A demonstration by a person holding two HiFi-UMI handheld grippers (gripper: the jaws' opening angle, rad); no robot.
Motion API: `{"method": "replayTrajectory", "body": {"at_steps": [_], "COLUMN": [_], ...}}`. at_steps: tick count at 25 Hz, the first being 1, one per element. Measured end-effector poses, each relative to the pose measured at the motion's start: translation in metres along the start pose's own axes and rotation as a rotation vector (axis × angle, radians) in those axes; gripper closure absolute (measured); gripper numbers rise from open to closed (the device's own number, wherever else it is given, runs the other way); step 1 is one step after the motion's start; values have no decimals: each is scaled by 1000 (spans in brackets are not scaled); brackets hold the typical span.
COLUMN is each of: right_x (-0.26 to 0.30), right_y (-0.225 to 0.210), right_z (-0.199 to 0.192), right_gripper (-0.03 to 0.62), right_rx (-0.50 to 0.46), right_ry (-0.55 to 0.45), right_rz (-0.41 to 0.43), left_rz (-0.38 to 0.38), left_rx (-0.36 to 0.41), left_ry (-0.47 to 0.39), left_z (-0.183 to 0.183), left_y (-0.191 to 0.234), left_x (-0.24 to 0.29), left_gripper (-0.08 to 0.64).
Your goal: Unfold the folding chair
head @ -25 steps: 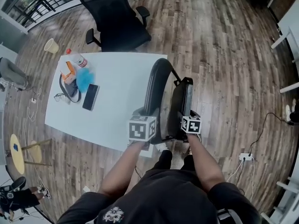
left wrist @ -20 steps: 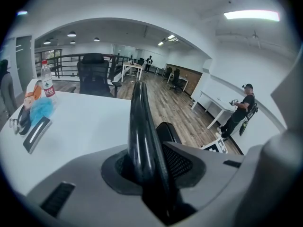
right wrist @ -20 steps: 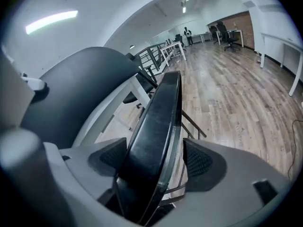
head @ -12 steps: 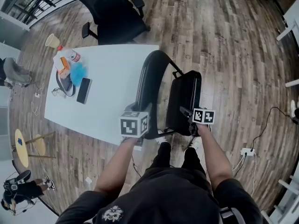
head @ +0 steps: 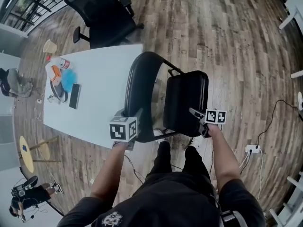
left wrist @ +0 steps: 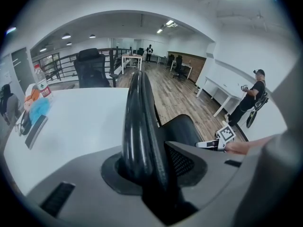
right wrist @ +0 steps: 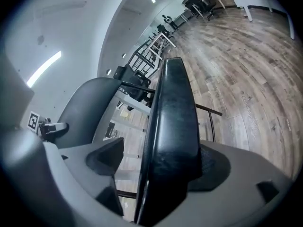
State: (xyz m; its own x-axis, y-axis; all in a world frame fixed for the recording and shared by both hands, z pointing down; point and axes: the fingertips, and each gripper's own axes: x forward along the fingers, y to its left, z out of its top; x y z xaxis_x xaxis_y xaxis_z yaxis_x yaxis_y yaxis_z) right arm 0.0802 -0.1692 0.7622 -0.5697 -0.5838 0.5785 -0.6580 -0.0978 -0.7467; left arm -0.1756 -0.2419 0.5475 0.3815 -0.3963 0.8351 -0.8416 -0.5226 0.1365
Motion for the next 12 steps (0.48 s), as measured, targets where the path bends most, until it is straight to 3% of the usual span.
{"method": "replayTrajectory", "body": {"at_steps": [12], "right_x": [-35], "right_y": [-97], "right_z": [-2], "right_gripper": [198], "right_rx": [45], "right_ry": [20], "right_rz": [58], "left_rz": [9], "left_rx": [-22], "left_ry": [19], "left_z": [-11], "left_y": [-36], "left_x": [35], "left_gripper": [413]}}
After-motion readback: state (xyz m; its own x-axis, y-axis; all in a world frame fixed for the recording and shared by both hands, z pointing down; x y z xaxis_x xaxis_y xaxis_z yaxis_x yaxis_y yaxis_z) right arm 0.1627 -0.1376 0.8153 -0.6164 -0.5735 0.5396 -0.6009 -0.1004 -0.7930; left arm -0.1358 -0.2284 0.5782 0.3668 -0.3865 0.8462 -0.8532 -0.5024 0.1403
